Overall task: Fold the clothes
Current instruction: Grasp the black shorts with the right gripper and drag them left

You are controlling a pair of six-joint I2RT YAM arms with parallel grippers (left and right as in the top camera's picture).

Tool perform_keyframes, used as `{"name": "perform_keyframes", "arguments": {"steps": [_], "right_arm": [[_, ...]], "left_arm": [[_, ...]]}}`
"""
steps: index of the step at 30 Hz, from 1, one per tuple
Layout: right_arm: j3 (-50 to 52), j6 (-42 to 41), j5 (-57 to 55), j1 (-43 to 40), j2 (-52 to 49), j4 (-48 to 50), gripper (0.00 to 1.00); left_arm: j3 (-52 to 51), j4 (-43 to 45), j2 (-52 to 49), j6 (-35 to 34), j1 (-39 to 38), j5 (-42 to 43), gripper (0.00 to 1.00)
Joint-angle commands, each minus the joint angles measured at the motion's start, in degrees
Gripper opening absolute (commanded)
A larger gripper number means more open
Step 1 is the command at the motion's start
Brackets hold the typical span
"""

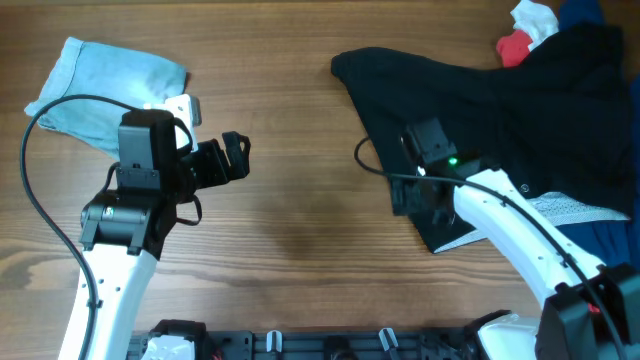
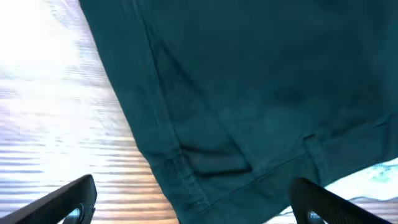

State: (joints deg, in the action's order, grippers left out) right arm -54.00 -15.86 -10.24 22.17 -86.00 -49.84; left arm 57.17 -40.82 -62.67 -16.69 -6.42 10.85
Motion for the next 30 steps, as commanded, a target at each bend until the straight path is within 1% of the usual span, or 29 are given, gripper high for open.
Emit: {"name": "perform_keyframes", "arguments": {"steps": [1, 9, 11, 14, 16, 17, 19, 20, 21, 22, 26, 29, 30], "right_arm": [[3.6, -0.7, 1.3, -0.2, -2.2, 2.1, 1.00], [4.1, -0.9, 1.3, -0.2, -6.6, 2.4, 0.98], [4.2, -1.2, 1.3, -0.2, -7.9, 2.4, 0.95], [4.2, -1.3, 1.4, -0.2, -9.9, 2.4, 0.88], [4.2, -1.3, 1.4, -0.2, -11.8, 2.2, 0.87], [4.2, -1.3, 1.4, -0.2, -12.7, 2.2, 0.84], [4.2, -2.2, 1.3, -0.2, -13.9, 2.3, 0.68], [4.2, -2.7, 1.3, -0.2, -14.5, 2.4, 0.40], [4.2, -3.7, 1.3, -0.2, -14.7, 2.5, 0.17], [4.2, -4.9, 1.3, -0.2, -14.7, 2.6, 0.04], [3.4, -4.1, 2.3, -0.2, -14.0, 2.3, 0.05], [1.6, 3.1, 8.2, 0.2, -12.5, 1.9, 0.04], [0.5, 4.1, 10.0, 0.5, -11.8, 1.5, 0.04]], "left_arm": [[0.9, -0.1, 0.0, -0.3, -0.3, 0.9, 1.00], [0.9, 0.0, 0.0, -0.3, -0.3, 0.9, 1.00], [0.9, 0.0, 0.0, -0.3, -0.3, 0.9, 1.00], [0.9, 0.0, 0.0, -0.3, -0.3, 0.9, 1.00], [0.9, 0.0, 0.0, -0.3, -0.3, 0.9, 1.00], [0.9, 0.0, 0.0, -0.3, -0.3, 0.8, 1.00], [0.9, 0.0, 0.0, -0.3, -0.3, 0.3, 1.00], [0.9, 0.0, 0.0, -0.3, -0.3, 0.0, 1.00], [0.9, 0.0, 0.0, -0.3, -0.3, 0.0, 1.00], [0.9, 0.1, 0.0, -0.3, -0.2, 0.0, 1.00], [0.9, 0.0, 0.0, -0.3, -0.2, 0.0, 1.00], [0.9, 0.1, 0.0, -0.3, -0.2, 0.0, 1.00], [0.9, 0.1, 0.0, -0.3, -0.2, 0.0, 1.00]]}}
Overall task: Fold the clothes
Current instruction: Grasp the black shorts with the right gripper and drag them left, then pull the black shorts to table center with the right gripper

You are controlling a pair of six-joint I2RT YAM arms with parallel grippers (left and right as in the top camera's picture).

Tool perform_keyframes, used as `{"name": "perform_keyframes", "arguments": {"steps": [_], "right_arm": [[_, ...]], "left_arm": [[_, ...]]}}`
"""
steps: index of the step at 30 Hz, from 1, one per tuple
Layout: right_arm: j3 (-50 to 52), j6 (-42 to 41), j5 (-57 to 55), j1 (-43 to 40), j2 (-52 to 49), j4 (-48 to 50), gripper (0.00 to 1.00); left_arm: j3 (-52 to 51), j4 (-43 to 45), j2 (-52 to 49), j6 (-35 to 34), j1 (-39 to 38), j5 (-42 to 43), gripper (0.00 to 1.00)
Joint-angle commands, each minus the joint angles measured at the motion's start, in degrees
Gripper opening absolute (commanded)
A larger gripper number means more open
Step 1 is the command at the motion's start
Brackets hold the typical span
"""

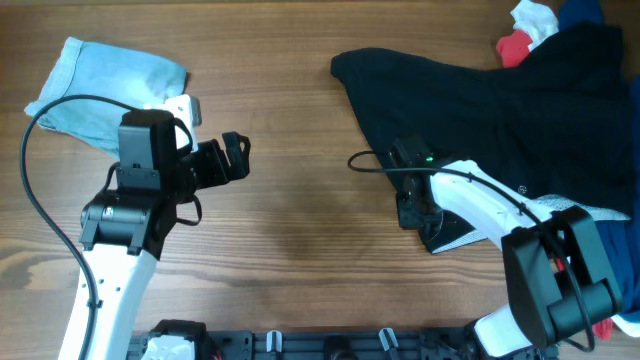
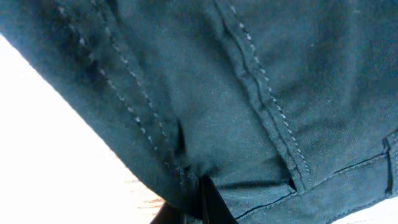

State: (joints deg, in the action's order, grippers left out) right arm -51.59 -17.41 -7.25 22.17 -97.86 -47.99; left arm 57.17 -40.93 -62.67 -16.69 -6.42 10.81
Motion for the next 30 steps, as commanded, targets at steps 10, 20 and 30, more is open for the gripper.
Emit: {"name": "perform_keyframes", "arguments": {"steps": [10, 20, 30], "right_arm": [[-21.4, 5.2, 15.0, 13.4, 4.1, 3.2, 0.04], [-22.5, 2.7, 14.4, 25.2, 3.3, 19.6, 0.36], [-22.5, -0.9, 3.8, 21.6, 7.6, 16.3, 1.00]], "left_arm": [[0.9, 0.1, 0.0, -0.3, -0.2, 0.0, 1.00], [0.9, 0.0, 0.0, -0.3, -0.2, 0.0, 1.00], [0.9, -1.0, -0.3, -0.3, -0.2, 0.1, 1.00]]}}
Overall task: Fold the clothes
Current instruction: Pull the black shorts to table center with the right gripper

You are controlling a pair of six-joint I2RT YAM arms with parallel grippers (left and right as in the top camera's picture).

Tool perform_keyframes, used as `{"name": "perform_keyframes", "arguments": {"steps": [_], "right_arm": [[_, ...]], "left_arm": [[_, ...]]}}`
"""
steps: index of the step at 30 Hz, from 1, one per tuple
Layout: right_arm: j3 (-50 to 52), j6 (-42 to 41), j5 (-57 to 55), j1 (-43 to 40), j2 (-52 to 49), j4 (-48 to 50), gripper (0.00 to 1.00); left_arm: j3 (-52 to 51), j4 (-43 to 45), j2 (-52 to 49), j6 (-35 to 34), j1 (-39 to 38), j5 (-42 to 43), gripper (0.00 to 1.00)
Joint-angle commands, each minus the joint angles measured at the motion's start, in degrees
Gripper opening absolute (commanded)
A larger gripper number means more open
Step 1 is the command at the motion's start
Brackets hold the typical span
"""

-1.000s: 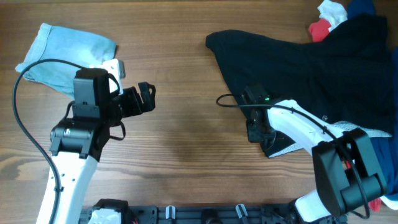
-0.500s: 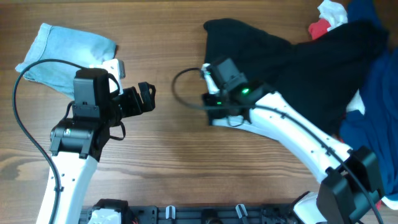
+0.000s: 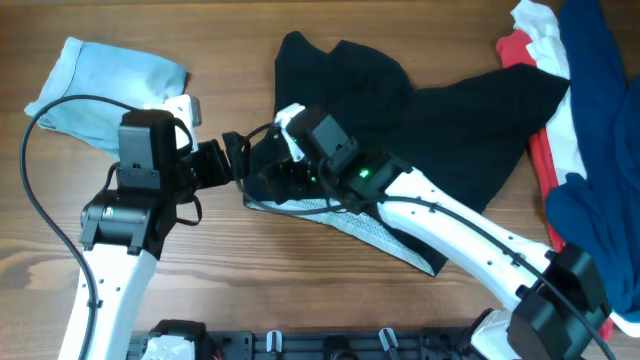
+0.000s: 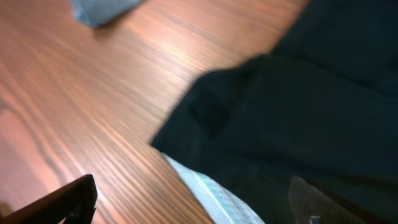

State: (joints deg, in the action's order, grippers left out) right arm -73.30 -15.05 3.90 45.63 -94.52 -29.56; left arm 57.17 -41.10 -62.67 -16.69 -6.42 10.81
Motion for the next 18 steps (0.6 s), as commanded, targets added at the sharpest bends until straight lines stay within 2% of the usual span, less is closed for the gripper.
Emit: {"name": "perform_keyframes", "arguments": {"steps": [1, 3, 9, 18], "right_arm": [[-0.8, -4.5, -10.2, -2.4, 5.5, -3.5, 1.00], [-0.8, -6.4, -14.5, -3.6, 8.3, -6.8, 1.00], [-0.8, -5.9, -14.7, -8.0, 15.6, -15.4, 1.00], [-0.6, -9.2, -14.7, -12.6, 16.7, -21.5, 1.00]], "left_arm": [[0.9, -1.5, -0.5, -0.3, -0.2, 0.1, 1.00], [0.9, -3.8, -1.6, -0.3, -0.2, 0.1, 1.00], [0.9, -8.7, -9.3, -0.7, -0.2, 0.3, 1.00], [0.9, -2.4, -26.4, -0.6, -0.2, 6.4, 1.00]]}}
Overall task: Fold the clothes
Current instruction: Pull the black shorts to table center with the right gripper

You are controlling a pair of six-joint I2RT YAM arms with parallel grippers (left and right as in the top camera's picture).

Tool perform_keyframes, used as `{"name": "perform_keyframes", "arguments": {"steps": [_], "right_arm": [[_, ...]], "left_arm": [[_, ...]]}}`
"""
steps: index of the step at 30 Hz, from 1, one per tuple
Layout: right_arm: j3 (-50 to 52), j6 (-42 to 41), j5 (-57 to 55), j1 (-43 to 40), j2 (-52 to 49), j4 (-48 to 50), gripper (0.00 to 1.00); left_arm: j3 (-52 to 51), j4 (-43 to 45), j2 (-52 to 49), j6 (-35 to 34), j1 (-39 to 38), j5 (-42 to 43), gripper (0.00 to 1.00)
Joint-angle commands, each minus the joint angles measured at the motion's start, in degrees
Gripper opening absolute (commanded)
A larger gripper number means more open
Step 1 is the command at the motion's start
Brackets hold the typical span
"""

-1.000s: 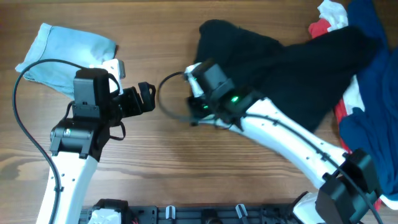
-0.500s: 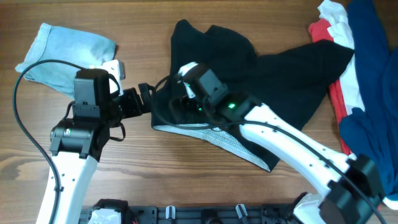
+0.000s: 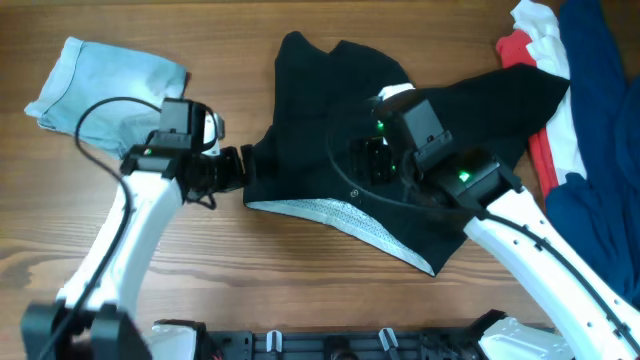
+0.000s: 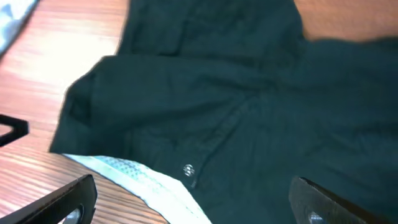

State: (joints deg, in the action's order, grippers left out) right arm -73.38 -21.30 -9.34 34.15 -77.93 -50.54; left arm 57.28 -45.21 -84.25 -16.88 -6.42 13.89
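Note:
A black garment point(image 3: 340, 130) lies spread in the middle of the table, with its white patterned waistband lining point(image 3: 330, 212) turned out along the near edge. In the right wrist view its metal button point(image 4: 188, 169) and lining point(image 4: 134, 174) show between my fingers. My right gripper point(image 3: 366, 162) point(image 4: 196, 205) hovers open over the garment's middle, holding nothing. My left gripper point(image 3: 232, 168) sits at the garment's left edge; its jaws are too dark to read.
A folded light blue cloth point(image 3: 105, 85) lies at the far left. A pile of red, white and blue clothes point(image 3: 585, 120) fills the right side. Bare wooden table point(image 3: 250, 270) runs along the near edge.
My right gripper, still open, went from the garment's left edge back to its middle. My left arm changed pose and its gripper now sits at the garment's left edge. The garment stayed put.
The black garment lay at the right by the pile, with my right gripper open above its near corner. Then the gripper was down on that hem. Then the garment lay mid-table with the right gripper open. Now my left gripper meets its left edge.

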Motion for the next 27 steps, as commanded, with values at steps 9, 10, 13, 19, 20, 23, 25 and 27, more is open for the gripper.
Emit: {"name": "perform_keyframes", "arguments": {"steps": [9, 10, 13, 19, 20, 23, 25, 27], "right_arm": [[-0.5, -3.3, -1.4, -1.9, 0.2, -1.1, 1.00], [-0.5, -3.3, -1.4, -1.9, 0.2, -1.2, 1.00], [-0.5, -3.3, -1.4, -1.9, 0.2, -1.2, 1.00], [-0.5, -3.3, -1.7, -1.9, 0.2, -1.4, 1.00], [-0.5, -3.3, -1.9, -1.9, 0.2, -1.6, 1.00], [-0.5, -4.8, -4.3, -1.9, 0.2, -3.3, 1.00], [-0.5, -6.2, -5.8, -2.2, 0.2, -4.9, 1.00], [-0.5, -6.7, -6.1, -3.0, 0.2, -5.8, 1.00]], "left_arm": [[0.8, 8.4, -17.2, -0.1, -0.9, 6.9, 1.00], [0.8, 8.9, -17.9, -0.1, -1.0, 7.0, 1.00], [0.8, 9.2, -19.5, -0.1, -1.9, 7.3, 0.86], [0.8, 6.8, -19.7, -0.1, -3.1, 7.3, 0.04], [0.8, 6.6, -19.6, -0.1, -2.8, 6.6, 0.04], [2.1, 4.0, -18.3, -0.2, -0.3, -1.3, 0.04], [4.5, 2.0, -17.2, -0.3, 2.2, -5.7, 0.04], [9.4, -0.2, -16.0, -0.3, 6.0, -8.2, 0.04]]}}
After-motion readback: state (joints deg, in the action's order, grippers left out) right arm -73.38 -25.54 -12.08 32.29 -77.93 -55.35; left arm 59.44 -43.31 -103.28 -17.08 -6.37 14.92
